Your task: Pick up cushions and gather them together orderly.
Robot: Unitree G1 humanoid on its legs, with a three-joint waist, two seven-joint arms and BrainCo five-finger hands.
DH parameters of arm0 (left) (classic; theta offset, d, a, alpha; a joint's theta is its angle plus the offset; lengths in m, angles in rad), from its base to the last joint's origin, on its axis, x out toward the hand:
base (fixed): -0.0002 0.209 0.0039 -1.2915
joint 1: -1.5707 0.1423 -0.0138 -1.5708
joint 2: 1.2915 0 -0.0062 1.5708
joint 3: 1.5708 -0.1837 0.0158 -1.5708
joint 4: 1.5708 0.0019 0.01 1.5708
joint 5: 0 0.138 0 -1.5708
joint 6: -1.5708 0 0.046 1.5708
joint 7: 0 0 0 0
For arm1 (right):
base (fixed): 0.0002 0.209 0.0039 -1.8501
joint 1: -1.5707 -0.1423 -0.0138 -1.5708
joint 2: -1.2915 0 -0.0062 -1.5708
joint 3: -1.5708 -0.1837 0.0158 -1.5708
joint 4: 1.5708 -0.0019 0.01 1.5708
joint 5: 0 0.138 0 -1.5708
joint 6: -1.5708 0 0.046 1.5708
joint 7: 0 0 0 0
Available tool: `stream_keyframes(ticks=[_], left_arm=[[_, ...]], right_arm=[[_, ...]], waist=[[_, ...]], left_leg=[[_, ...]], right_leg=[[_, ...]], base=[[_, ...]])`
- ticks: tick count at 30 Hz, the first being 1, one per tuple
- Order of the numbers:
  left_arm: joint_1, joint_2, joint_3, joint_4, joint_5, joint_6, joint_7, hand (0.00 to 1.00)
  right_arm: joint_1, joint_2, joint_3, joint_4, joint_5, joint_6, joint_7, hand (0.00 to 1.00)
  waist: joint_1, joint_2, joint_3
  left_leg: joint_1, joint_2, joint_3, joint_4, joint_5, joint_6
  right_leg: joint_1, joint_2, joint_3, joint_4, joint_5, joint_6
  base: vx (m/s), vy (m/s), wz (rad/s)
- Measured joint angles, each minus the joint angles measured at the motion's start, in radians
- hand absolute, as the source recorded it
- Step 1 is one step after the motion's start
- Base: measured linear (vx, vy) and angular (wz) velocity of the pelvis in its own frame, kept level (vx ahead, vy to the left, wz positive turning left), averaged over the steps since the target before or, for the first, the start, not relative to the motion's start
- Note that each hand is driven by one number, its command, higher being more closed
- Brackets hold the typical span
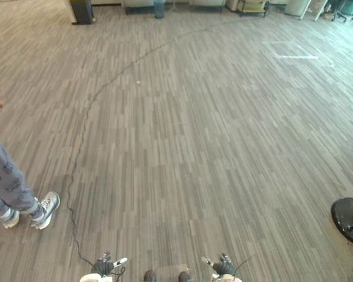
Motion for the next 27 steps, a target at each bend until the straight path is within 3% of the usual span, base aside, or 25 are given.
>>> stream_keyframes(ticks=[3,5,6,8,9,11,13,14,15,18,19,20,21,22,23,25,26,27], left_arm=[[0.006,-0.014,0.056,-0.038,-0.009,0.0,0.001,0.0],[0.007,-0.021,0.096,-0.09,-0.02,0.0,0.0,0.0],[0.011,-0.025,0.101,-0.105,-0.021,-0.001,0.001,0.0],[0.018,-0.032,0.095,-0.12,-0.04,-0.008,0.001,0.0],[0.018,-0.032,0.094,-0.122,-0.041,-0.008,0.001,0.0],[0.012,-0.035,0.094,-0.126,-0.041,-0.008,0.003,0.0],[0.005,-0.037,0.093,-0.131,-0.041,-0.008,0.005,0.0],[-0.007,-0.029,0.092,-0.123,-0.041,-0.008,0.016,0.0],[-0.008,-0.027,0.093,-0.124,-0.041,-0.008,0.017,0.0],[-0.015,-0.017,0.083,-0.114,-0.069,-0.004,0.023,0.0],[-0.015,-0.014,0.058,-0.113,-0.082,-0.004,0.023,0.0],[-0.016,-0.015,0.034,-0.112,-0.094,-0.005,0.023,0.0],[-0.021,-0.019,0.008,-0.108,-0.102,-0.003,0.022,0.0],[-0.038,-0.034,0.006,-0.101,-0.105,-0.002,0.023,0.0],[-0.045,-0.049,0.007,-0.1,-0.108,-0.001,0.024,0.0],[-0.059,-0.066,0.009,-0.099,-0.107,-0.001,0.024,0.0],[-0.066,-0.073,0.015,-0.095,-0.107,-0.001,0.023,0.0],[-0.08,-0.082,0.013,-0.075,-0.105,-0.001,0.022,0.0]], right_arm=[[0.016,0.016,-0.008,-0.043,0.003,-0.001,-0.003,0.0],[0.032,0.021,0.003,-0.085,0.01,-0.002,-0.004,0.0],[0.032,0.02,0.004,-0.086,0.01,-0.002,-0.005,0.0],[0.022,0.014,0.007,-0.086,0.02,-0.002,-0.012,0.0],[0.015,0.016,0.01,-0.086,0.022,-0.001,-0.014,0.0],[0.001,0.018,0.017,-0.09,0.038,-0.002,-0.021,0.0],[-0.009,0.023,0.032,-0.09,0.039,-0.001,-0.026,0.0],[-0.009,0.039,0.043,-0.086,0.038,-0.001,-0.025,0.0],[-0.01,0.049,0.043,-0.087,0.038,-0.001,-0.023,0.0],[0.002,0.088,0.041,-0.091,0.038,-0.001,-0.014,0.0],[0.004,0.086,0.041,-0.101,0.038,-0.001,-0.011,0.0],[0.017,0.086,0.041,-0.129,0.038,-0.002,-0.008,0.0],[0.023,0.083,0.042,-0.154,0.038,-0.007,-0.002,0.0],[0.022,0.077,0.041,-0.167,0.037,-0.007,-0.002,0.0],[0.019,0.073,0.041,-0.178,0.037,-0.007,-0.002,0.0],[0.016,0.071,0.036,-0.206,0.036,-0.011,0.0,0.0],[0.003,0.066,0.033,-0.205,0.036,-0.015,0.002,0.0],[-0.012,0.05,0.033,-0.197,0.035,-0.019,0.007,0.0]], waist=[[0.008,0.004,0.018],[0.017,-0.006,0.037],[0.017,-0.003,0.039],[0.024,0.005,0.041],[0.026,0.003,0.039],[0.032,0.002,0.039],[0.049,-0.005,0.032],[0.059,-0.027,0.013],[0.061,-0.031,0.013],[0.064,-0.055,0.002],[0.067,-0.056,0.003],[0.065,-0.052,0.006],[0.056,-0.043,0.014],[0.052,-0.044,0.02],[0.048,-0.04,0.022],[0.032,-0.031,0.027],[0.018,-0.026,0.031],[0.005,-0.013,0.039]], left_leg=[[-0.109,0.046,0.054,0.316,-0.127,-0.012],[-0.249,0.105,0.106,0.644,-0.173,-0.008],[-0.272,0.124,0.115,0.685,-0.189,-0.008],[-0.345,0.176,0.167,0.642,-0.2,-0.008],[-0.366,0.175,0.183,0.586,-0.188,-0.004],[-0.398,0.159,0.196,0.448,-0.124,-0.012],[-0.419,0.131,0.189,0.328,0.019,-0.017],[-0.421,0.091,0.211,0.346,0.007,0.038],[-0.42,0.089,0.217,0.36,-0.005,0.046],[-0.323,0.064,0.246,0.369,-0.059,0.097],[-0.252,0.059,0.245,0.355,-0.084,0.104],[-0.174,0.06,0.243,0.337,-0.13,0.095],[-0.094,0.059,0.241,0.315,-0.181,0.077],[-0.014,0.06,0.242,0.281,-0.215,0.063],[0.056,0.067,0.245,0.241,-0.236,0.05],[0.139,0.093,0.247,0.195,-0.267,0.036],[0.178,0.109,0.247,0.174,-0.269,0.032],[0.23,0.131,0.245,0.139,-0.269,0.031]], right_leg=[[-0.003,0.004,-0.002,0.081,-0.065,-0.022],[0.033,0.004,-0.006,0.102,-0.111,-0.05],[0.046,0.004,-0.007,0.104,-0.124,-0.053],[0.093,-0.023,-0.008,0.097,-0.15,-0.03],[0.104,-0.04,-0.006,0.083,-0.156,-0.02],[0.125,-0.073,0.006,0.045,-0.169,-0.011],[0.15,-0.114,0.027,0.001,-0.179,0.005],[0.139,-0.154,0.066,0.009,-0.153,0.006],[0.131,-0.163,0.076,0.03,-0.139,0.011],[0.075,-0.187,0.127,0.276,-0.032,0.073],[0.025,-0.185,0.142,0.455,0.056,0.116],[-0.044,-0.181,0.14,0.679,0.099,0.157],[-0.129,-0.187,0.106,0.896,0.086,0.14],[-0.215,-0.189,0.062,1.02,0.035,0.089],[-0.295,-0.176,0.016,1.053,-0.014,0.065],[-0.404,-0.148,-0.063,0.99,-0.075,0.063],[-0.444,-0.135,-0.104,0.905,-0.092,0.052],[-0.474,-0.11,-0.153,0.717,-0.087,0.038]], base=[[0.08,-0.056,0.03],[0.15,-0.034,0.12],[0.26,0.028,0.11],[0.37,0.112,0.02],[0.42,0.201,-0.14],[0.36,0.203,-0.17],[0.53,0.293,-0.31],[0.69,0.332,-0.27],[0.72,0.32,-0.19],[0.6,0.263,-0.11],[0.53,0.197,-0.3],[0.69,0.179,-0.4],[0.62,0.098,-0.45],[0.6,0.045,-0.47],[0.42,0.001,-0.39],[0.42,-0.042,-0.13],[0.61,-0.12,0.13],[0.65,-0.162,0.44]])
